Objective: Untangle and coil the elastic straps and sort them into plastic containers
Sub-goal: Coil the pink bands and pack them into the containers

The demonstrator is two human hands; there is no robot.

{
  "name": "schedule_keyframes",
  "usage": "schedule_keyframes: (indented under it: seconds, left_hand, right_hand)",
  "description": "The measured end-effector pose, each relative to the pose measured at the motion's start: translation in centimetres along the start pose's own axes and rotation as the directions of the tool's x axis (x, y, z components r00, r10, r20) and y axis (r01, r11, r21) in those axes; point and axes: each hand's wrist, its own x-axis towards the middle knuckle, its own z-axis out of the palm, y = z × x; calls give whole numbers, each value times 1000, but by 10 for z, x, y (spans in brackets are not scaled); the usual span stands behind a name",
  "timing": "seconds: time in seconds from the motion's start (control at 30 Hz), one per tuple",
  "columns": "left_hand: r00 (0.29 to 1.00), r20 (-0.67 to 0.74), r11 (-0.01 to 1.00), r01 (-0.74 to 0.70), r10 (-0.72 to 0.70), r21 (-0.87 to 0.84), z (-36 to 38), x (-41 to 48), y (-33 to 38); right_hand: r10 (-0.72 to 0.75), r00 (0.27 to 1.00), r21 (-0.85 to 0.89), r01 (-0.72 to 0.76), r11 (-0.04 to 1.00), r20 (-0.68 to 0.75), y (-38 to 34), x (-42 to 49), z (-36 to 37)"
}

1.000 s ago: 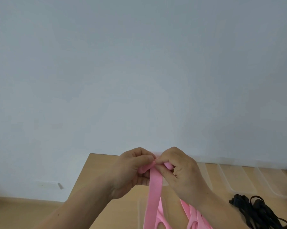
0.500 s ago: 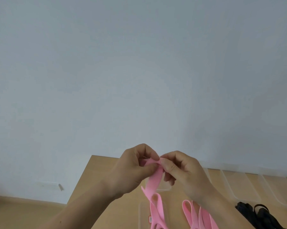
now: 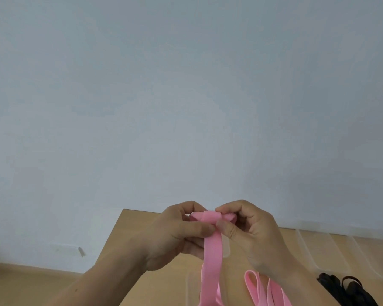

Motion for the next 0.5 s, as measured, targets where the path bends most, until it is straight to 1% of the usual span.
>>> schedule_keyframes:
  seconds: [0.13, 0.27, 0.33, 0.43, 0.5]
  left_hand:
    - [1000, 15, 995, -5, 6, -95, 4, 0, 3]
    - [999, -31, 995, -31, 28, -99, 7, 0, 2]
    - [997, -54, 995, -59, 55, -75, 8, 0, 0]
    - [993, -64, 994, -100, 97, -46, 7, 1, -1]
    - [991, -64, 993, -118, 116, -18, 7, 1, -3]
  right_hand:
    - [-62, 998, -63, 63, 996, 21, -2, -1, -1]
    - [-46, 999, -85, 47, 995, 19, -3, -1, -4]
    - [-13, 999, -34, 15, 999, 40, -4, -2, -5]
    - [24, 995, 108, -34, 994, 93, -8, -3, -7]
    - [30, 997, 149, -41, 988, 75, -10, -3, -5]
